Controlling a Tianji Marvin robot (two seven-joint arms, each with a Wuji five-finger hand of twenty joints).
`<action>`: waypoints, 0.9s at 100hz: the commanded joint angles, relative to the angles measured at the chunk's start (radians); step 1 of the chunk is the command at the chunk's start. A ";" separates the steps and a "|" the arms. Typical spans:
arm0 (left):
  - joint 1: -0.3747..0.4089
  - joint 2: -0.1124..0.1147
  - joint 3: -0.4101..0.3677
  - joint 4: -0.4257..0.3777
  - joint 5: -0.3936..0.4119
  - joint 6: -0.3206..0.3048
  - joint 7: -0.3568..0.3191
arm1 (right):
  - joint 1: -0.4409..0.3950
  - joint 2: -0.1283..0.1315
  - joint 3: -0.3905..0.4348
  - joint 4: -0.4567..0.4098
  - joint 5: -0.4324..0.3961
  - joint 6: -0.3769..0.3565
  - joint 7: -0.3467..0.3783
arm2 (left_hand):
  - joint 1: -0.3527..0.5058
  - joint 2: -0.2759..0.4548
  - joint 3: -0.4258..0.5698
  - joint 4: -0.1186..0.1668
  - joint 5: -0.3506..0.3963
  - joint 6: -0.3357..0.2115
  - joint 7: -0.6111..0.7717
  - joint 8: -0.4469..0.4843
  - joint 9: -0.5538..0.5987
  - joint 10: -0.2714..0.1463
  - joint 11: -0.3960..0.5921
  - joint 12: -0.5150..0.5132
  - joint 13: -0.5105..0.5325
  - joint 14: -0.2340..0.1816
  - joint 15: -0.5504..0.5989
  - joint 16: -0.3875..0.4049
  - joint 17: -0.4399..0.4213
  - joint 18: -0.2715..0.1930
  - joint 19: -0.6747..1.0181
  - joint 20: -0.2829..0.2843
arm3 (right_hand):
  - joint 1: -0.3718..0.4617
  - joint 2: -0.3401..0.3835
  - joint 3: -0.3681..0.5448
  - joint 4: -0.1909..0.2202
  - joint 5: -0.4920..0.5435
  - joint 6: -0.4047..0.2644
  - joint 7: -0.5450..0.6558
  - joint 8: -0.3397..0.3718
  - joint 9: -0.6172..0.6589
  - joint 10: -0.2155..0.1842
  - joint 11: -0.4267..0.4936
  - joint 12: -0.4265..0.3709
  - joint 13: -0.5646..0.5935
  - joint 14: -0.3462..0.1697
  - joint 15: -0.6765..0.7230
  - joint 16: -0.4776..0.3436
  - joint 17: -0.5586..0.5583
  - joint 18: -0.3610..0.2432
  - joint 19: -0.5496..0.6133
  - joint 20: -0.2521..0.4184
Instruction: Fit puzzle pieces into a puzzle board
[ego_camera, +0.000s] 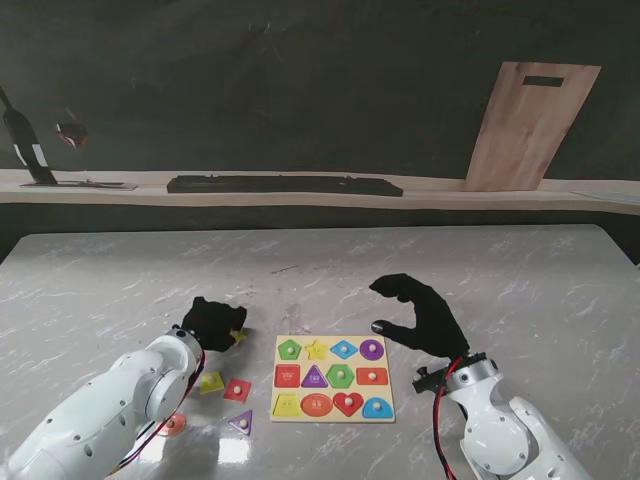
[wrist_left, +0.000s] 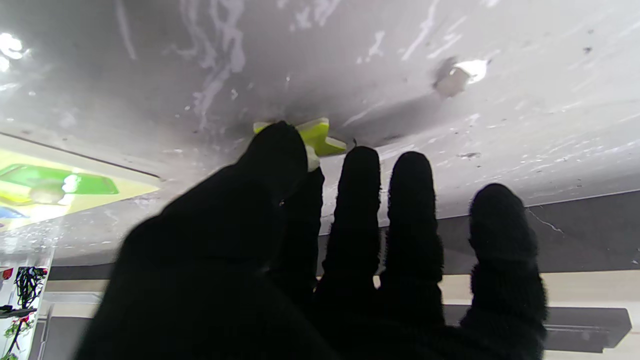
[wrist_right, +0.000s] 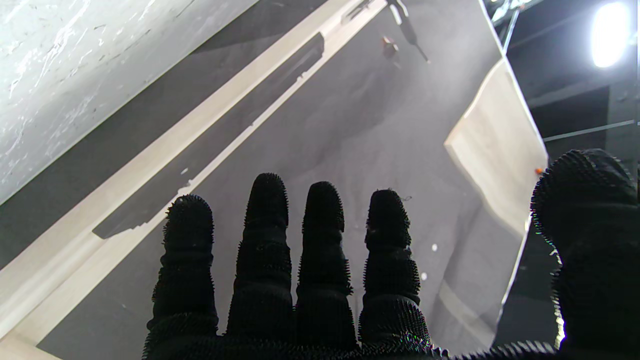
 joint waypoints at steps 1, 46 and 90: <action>-0.004 -0.004 0.007 0.009 -0.008 0.004 0.000 | -0.007 -0.005 -0.003 -0.003 -0.003 -0.002 -0.001 | 0.050 -0.011 -0.021 -0.044 0.029 -0.039 0.058 -0.001 0.041 -0.010 -0.023 0.021 0.024 -0.041 0.022 -0.008 0.009 -0.247 0.039 -0.006 | -0.023 0.013 -0.011 0.001 0.011 -0.025 -0.002 0.008 0.020 -0.020 -0.009 0.007 0.018 -0.009 0.014 0.016 -0.004 0.012 0.015 0.018; -0.018 -0.007 0.030 0.026 -0.025 -0.002 0.005 | -0.007 -0.006 -0.001 -0.003 -0.005 -0.002 -0.005 | 0.052 -0.050 0.056 -0.047 0.123 0.032 0.121 -0.016 0.202 0.030 -0.036 0.064 0.163 -0.037 0.092 0.034 0.111 -0.184 0.101 0.009 | -0.024 0.015 -0.011 0.001 0.013 -0.029 -0.002 0.008 0.020 -0.019 -0.010 0.007 0.018 -0.008 0.014 0.016 -0.006 0.012 0.014 0.018; 0.050 -0.005 -0.050 -0.122 0.008 -0.073 -0.017 | -0.007 -0.005 -0.002 -0.004 -0.007 -0.002 -0.006 | 0.038 -0.058 0.096 -0.032 0.122 0.047 0.125 -0.017 0.189 0.047 0.002 0.112 0.148 -0.017 0.117 0.073 0.110 -0.168 0.105 0.018 | -0.024 0.016 -0.011 0.001 0.013 -0.031 -0.003 0.009 0.020 -0.018 -0.010 0.007 0.017 -0.008 0.014 0.016 -0.005 0.011 0.014 0.018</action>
